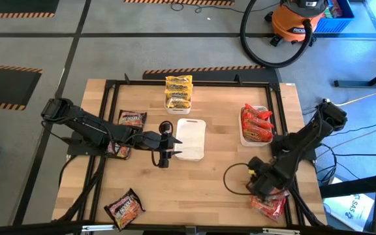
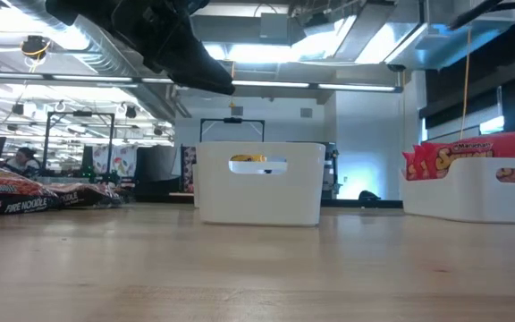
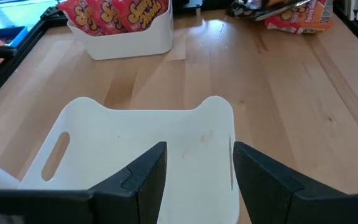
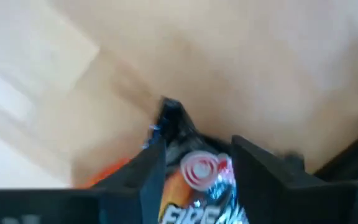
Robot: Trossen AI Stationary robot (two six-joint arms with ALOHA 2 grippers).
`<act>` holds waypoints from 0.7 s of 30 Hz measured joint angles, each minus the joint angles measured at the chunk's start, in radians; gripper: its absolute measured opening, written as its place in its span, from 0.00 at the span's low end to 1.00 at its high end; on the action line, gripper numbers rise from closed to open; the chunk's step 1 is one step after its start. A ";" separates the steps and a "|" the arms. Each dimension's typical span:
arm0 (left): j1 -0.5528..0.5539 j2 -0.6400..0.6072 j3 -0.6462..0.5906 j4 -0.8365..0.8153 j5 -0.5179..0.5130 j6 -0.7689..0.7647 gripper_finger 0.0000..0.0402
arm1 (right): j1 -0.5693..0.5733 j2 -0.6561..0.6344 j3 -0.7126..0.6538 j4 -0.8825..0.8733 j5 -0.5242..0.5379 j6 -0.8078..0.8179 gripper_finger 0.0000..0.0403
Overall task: Sort Maruchan noodles
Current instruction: Move the black noodle pack to the top, then put the orange noodle pack into the bottom right white bin
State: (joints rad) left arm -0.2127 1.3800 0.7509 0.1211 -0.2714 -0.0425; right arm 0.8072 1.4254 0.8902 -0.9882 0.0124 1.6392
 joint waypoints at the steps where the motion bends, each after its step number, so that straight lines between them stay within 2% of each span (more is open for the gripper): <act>1: 0.000 0.000 0.000 0.000 0.000 0.000 0.44 | -0.011 0.000 0.000 -0.011 0.019 -0.025 0.39; 7: 0.000 0.000 0.000 0.000 0.000 0.010 0.44 | -0.079 0.000 -0.015 -0.019 0.094 -0.187 0.32; 11: 0.000 0.000 0.000 0.000 0.000 0.018 0.44 | -0.095 -0.001 0.018 -0.018 0.006 -0.248 0.30; 15: 0.000 0.000 0.000 -0.001 0.000 0.012 0.45 | -0.024 -0.003 0.082 0.078 -0.101 -0.168 0.30; 21: 0.000 0.000 0.000 -0.001 0.000 0.011 0.45 | 0.139 0.010 0.109 0.303 -0.054 0.109 0.30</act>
State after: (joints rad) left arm -0.2127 1.3800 0.7506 0.1204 -0.2718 -0.0319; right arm 0.9462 1.4351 0.9993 -0.6850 -0.0412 1.7485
